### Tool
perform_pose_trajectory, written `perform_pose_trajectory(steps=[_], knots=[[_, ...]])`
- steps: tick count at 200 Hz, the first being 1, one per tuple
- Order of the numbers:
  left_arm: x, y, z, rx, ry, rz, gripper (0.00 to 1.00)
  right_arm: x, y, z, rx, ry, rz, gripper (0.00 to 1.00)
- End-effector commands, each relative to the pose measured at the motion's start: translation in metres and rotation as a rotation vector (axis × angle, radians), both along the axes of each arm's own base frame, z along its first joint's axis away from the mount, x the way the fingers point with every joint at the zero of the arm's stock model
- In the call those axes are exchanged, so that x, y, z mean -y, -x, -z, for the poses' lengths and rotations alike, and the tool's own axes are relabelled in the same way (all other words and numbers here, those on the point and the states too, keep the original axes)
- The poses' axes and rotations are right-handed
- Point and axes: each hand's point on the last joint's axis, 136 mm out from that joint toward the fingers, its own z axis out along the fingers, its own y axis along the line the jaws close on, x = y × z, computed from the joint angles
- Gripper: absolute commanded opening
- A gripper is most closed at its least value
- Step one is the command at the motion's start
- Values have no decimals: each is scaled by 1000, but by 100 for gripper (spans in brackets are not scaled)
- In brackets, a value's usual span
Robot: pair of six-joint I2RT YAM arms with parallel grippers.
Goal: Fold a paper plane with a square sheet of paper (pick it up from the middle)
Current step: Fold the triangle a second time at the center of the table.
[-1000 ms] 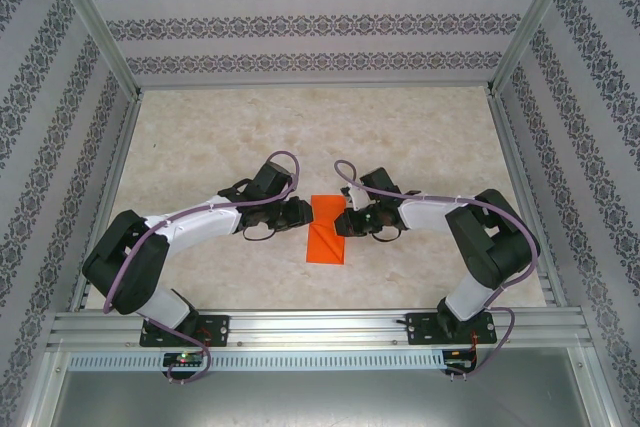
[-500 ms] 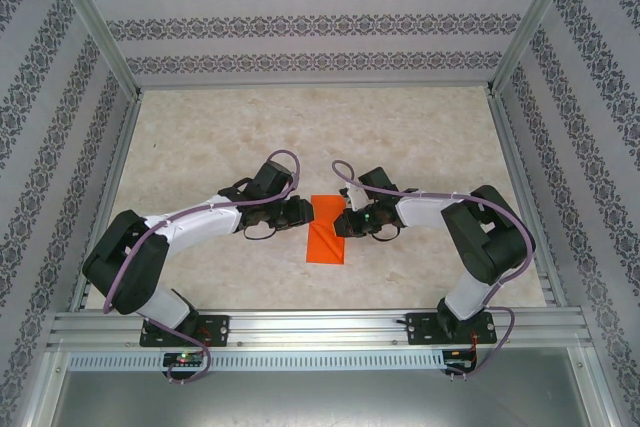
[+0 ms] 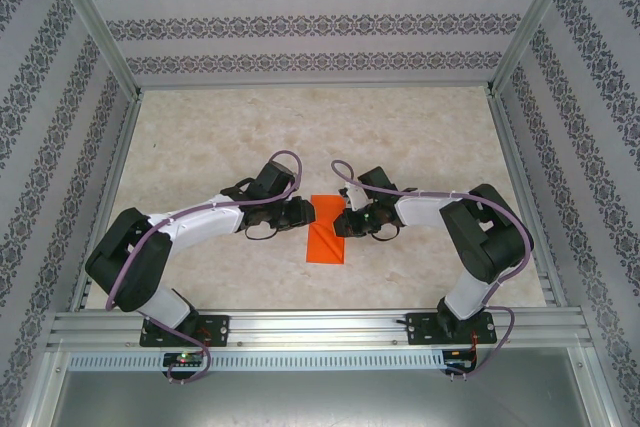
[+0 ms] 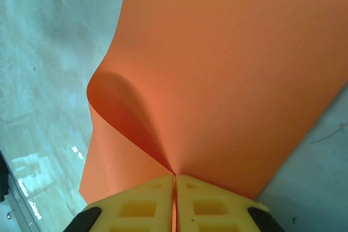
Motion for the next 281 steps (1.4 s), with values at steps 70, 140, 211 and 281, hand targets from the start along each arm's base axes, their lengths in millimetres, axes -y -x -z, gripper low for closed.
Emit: perform_pose_trajectory(steps=[70,140,211,281], knots=[[11,-2,-8,34,20,44,29,-3,-13,-9,46,-18,-16,11],[13,0,-7,31,24,51,29,-2,-13,-1,26,5,-27,12],[13,0,-5,27,23,53,29,-5,-7,-5,18,-26,-24,12],[13,1,-5,23,22,56,29,-6,-3,-13,32,-48,-17,12]])
